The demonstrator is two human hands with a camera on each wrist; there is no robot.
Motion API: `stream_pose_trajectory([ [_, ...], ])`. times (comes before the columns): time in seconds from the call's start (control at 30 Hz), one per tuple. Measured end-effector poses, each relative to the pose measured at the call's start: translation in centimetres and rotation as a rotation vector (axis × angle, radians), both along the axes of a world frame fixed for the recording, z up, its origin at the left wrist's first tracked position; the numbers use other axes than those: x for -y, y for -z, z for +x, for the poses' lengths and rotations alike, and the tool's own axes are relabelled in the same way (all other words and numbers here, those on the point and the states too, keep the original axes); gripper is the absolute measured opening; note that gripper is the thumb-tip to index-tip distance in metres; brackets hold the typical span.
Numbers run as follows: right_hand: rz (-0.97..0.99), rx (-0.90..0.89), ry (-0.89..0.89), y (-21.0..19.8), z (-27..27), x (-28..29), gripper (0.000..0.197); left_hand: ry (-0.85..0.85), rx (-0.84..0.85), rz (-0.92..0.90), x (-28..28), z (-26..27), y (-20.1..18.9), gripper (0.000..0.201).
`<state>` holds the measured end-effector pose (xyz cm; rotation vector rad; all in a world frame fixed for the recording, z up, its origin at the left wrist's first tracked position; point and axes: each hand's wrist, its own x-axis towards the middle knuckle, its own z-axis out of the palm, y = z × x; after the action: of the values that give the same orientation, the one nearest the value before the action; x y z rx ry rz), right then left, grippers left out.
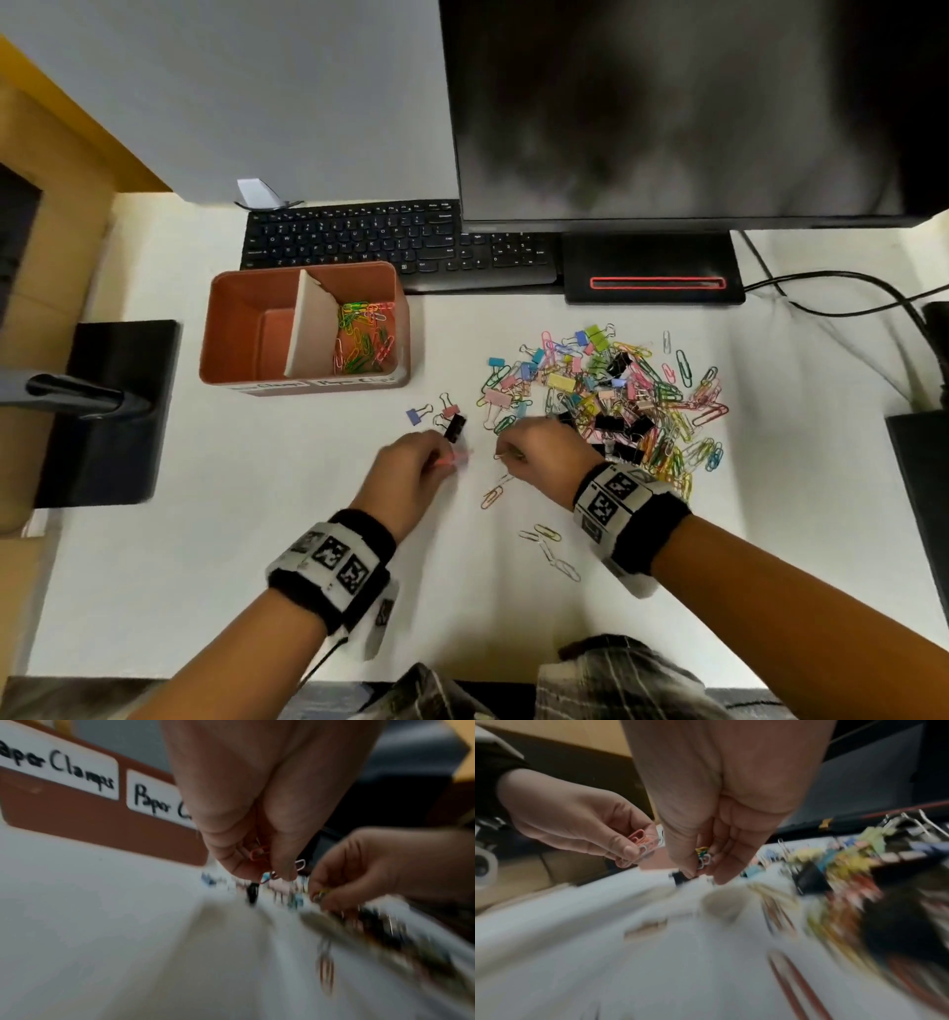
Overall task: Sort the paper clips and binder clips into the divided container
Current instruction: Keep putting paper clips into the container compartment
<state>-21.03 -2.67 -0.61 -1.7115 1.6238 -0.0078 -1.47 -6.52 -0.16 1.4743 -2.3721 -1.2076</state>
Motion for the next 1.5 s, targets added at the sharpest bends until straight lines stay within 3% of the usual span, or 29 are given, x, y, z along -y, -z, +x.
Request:
stream_pose_trajectory([
  [0.13,-0.222,0.099,0.091,-4.1,3.1,4.5,0.019,-0.195,-0.173,0.0,5.6,2.4,-5.6,0.012],
  [0.27,-0.324,0.095,0.19,-6.5,7.2,11.0,0.016,-0.314,-0.084,-0.068,12.0,4.3,-7.3,0.013],
  [0.4,-0.263,0.129,0.286,-6.3,9.6,14.7,0.037,-0.287,0.054,-0.038,15.0,4.6,-6.7,0.025],
  [0.47,-0.313,0.112,0.308,-6.2,8.8,14.4,0.037,-0.207,0.151,-0.127,14.8,4.5,-7.1,0.032],
  [0.53,-0.378,0.049,0.354,-5.7,6.5,12.9,0.029,-0.181,0.06,-0.181,13.5,4.2,-7.8,0.033],
  [0.63,-0.337,-0.034,0.467,-3.8,1.8,9.7,0.024,-0.159,-0.186,-0.07,10.5,2.9,-7.6,0.03],
  [0.73,-0.225,-0.106,0.534,-1.8,-2.2,7.1,0.028,-0.071,-0.245,0.078,7.5,0.5,-5.2,0.029],
  [0.9,-0.151,-0.209,0.538,0.1,-5.1,6.7,0.027,0.051,-0.121,0.09,5.0,-4.4,-0.3,0.038],
  [1.1,-0.13,-0.175,0.428,1.5,-6.2,4.9,0.028,0.019,0.101,0.014,4.9,-7.9,3.3,0.054],
  [1.3,-0.146,-0.134,0.383,1.9,-8.7,1.2,0.034,-0.037,0.067,0.008,4.5,-8.3,4.7,0.029],
  [1.5,-0.182,-0.117,0.326,1.5,-9.7,1.3,0.034,-0.172,0.028,0.023,4.3,-7.6,4.1,0.02],
])
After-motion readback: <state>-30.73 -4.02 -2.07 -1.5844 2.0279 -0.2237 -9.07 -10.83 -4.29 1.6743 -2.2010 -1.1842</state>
